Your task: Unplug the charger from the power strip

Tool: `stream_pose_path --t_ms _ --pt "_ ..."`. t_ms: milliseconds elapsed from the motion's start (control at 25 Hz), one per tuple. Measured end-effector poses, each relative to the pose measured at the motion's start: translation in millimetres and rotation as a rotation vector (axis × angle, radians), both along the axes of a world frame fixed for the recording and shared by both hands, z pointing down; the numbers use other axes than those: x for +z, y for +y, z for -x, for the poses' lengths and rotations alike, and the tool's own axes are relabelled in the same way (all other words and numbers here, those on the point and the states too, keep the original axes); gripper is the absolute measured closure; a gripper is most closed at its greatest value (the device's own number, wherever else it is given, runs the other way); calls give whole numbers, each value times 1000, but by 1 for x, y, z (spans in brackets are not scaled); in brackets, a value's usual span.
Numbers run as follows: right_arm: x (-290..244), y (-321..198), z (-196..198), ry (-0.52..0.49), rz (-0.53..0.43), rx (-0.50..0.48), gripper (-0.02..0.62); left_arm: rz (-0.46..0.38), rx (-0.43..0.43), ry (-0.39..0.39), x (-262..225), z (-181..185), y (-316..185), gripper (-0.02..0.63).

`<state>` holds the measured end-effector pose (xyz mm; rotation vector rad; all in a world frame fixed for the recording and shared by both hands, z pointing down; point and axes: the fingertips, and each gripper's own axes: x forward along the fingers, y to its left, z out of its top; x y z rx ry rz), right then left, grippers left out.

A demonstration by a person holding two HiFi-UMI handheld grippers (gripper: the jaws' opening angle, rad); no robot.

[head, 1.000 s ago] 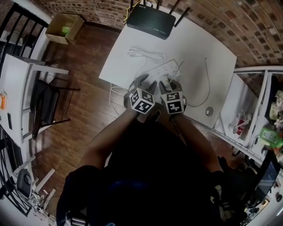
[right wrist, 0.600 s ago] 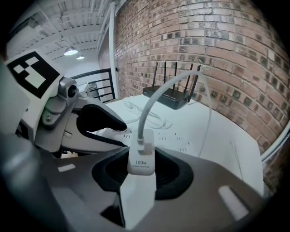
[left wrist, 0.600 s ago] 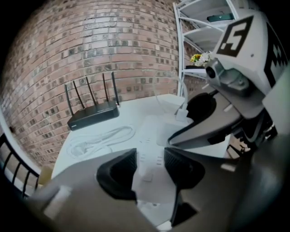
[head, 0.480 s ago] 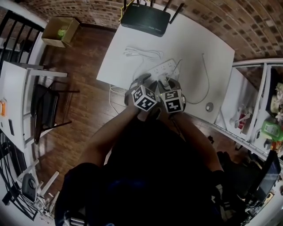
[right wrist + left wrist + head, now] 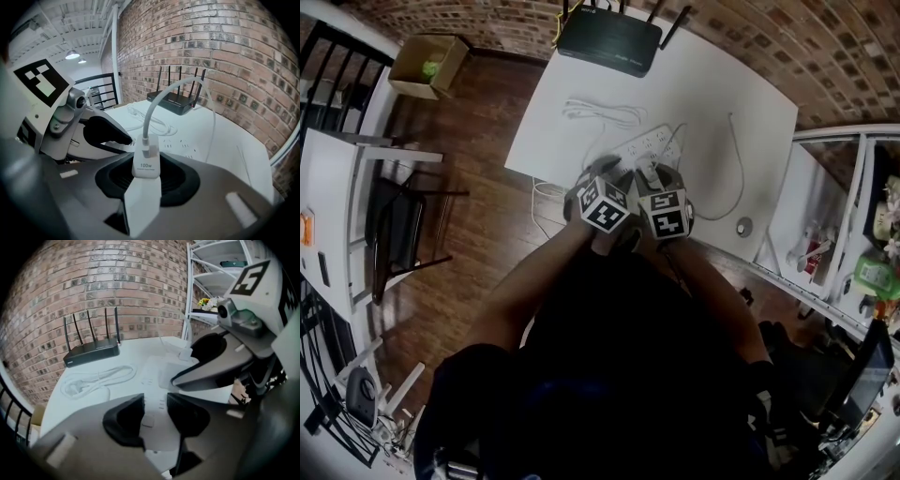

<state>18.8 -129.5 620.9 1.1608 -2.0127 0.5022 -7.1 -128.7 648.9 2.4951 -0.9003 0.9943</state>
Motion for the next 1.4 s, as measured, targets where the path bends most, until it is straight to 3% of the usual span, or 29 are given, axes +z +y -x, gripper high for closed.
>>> stream_pose_path --t_ms 320,680,960,1400 --pt "-13 -3 -10 -89 -55 47 457 -10 -5 1 1 -1 -4 451" --pt "-39 4 -25 -372 -16 205 456 15 -38 9 -1 4 -3 451" --pt "-59 8 -51 -486 -29 304 456 6 -144 137 -45 19 8 451" --pt "-69 15 -103 -647 -33 471 456 31 -231 346 -121 21 25 468"
